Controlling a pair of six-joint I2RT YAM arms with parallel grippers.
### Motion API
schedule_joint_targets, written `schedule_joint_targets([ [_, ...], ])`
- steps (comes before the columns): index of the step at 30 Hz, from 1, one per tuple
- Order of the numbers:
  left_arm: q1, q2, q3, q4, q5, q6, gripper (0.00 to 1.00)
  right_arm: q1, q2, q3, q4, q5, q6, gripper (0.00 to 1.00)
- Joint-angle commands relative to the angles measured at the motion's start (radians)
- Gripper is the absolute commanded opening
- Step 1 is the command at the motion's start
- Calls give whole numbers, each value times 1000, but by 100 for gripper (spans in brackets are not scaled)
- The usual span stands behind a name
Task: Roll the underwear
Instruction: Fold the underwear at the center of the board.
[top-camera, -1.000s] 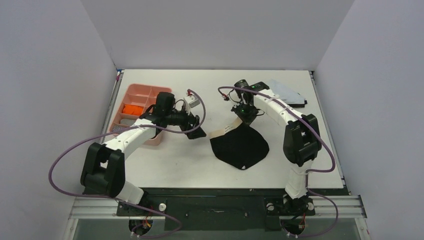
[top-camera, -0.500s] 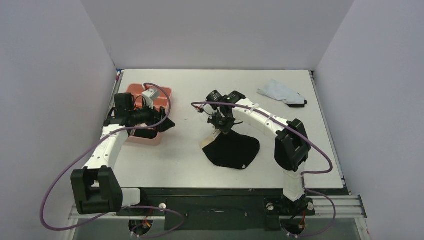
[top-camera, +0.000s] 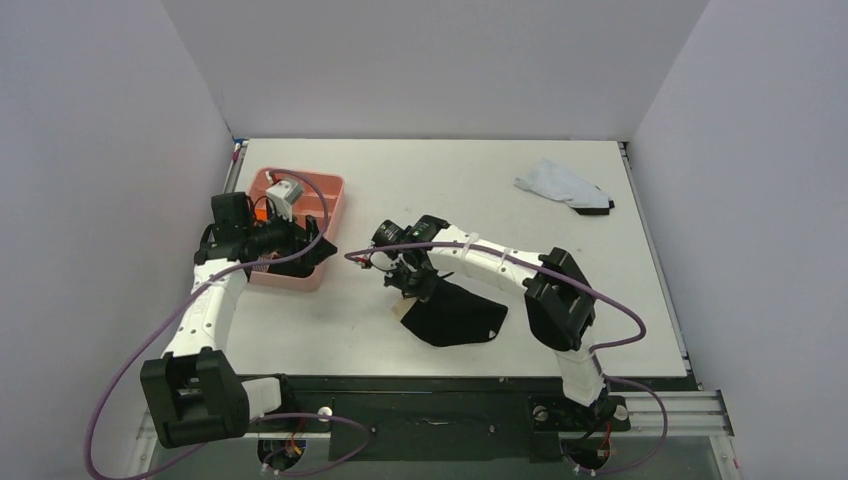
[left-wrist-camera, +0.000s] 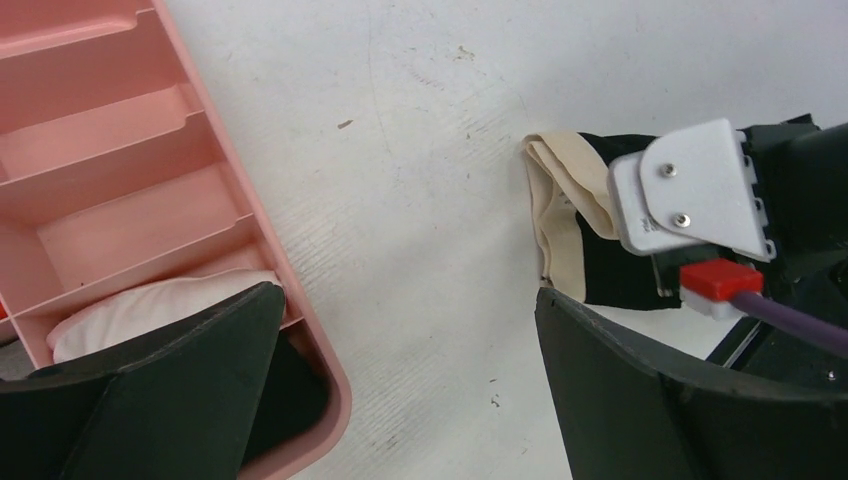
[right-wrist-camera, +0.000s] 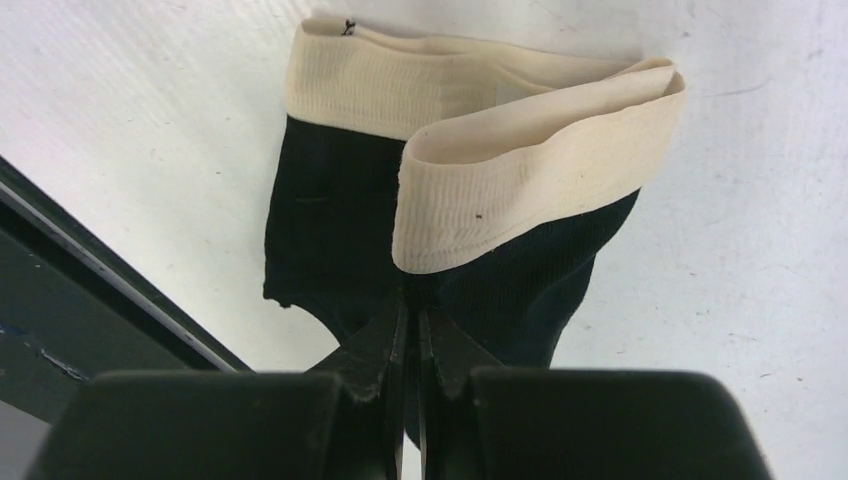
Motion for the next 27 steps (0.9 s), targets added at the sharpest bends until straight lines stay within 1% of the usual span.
schedule_joint_targets([
  [1, 15, -22, -11, 43, -72, -20, 97, 35, -4, 18, 15, 9, 25, 0],
  [11, 41, -26, 2, 60, -132, -40, 97, 98, 10, -28, 22, -30, 17, 0],
  [18, 41, -24, 2, 70, -134, -40, 96, 135, -3, -63, -3, -86, -37, 0],
  [24, 44, -20, 11, 69, -136, -35, 97, 142, -4, -84, -43, -110, -100, 0],
  [27, 43, -20, 12, 72, -135, -34, 97, 142, -7, -106, -55, -141, -133, 7],
])
